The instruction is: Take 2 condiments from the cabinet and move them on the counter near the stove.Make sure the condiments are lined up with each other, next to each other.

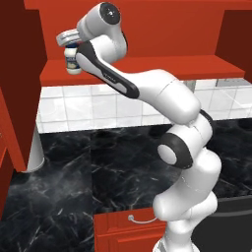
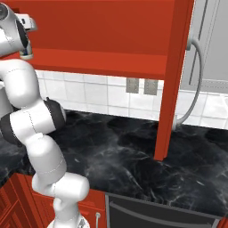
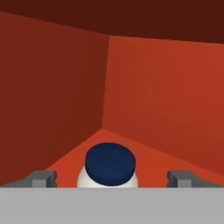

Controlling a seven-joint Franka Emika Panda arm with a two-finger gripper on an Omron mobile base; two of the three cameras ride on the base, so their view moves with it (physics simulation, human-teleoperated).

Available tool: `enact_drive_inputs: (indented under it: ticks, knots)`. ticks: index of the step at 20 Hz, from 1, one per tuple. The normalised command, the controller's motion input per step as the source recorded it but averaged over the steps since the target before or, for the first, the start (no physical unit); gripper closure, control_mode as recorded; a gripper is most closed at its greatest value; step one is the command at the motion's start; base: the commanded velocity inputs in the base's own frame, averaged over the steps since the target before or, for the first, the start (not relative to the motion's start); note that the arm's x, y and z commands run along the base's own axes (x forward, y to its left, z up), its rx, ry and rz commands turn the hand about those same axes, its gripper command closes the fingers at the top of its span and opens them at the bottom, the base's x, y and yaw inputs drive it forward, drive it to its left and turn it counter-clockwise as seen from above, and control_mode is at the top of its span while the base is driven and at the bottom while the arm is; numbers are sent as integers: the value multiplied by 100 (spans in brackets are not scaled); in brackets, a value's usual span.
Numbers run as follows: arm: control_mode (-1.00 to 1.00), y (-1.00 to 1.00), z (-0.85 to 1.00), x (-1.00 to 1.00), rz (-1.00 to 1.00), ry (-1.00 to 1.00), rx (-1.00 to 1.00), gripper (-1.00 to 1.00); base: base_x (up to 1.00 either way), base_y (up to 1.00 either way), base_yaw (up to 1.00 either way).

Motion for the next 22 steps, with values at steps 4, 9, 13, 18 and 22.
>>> enact_drive_inputs:
  ticks: [4,9,13,18,22]
  knots:
    - [-100,6,0,11,0,2,0,-100,0,0,0]
    - [-100,1,-1,9,0,2,0,-100,0,0,0]
    - [-100,8,-8,7,0,1,0,-100,0,0,0]
    - [-100,13,-13,4,0,0,0,-100,0,0,0]
    - [-100,2,-10,3,0,0,0,-100,0,0,0]
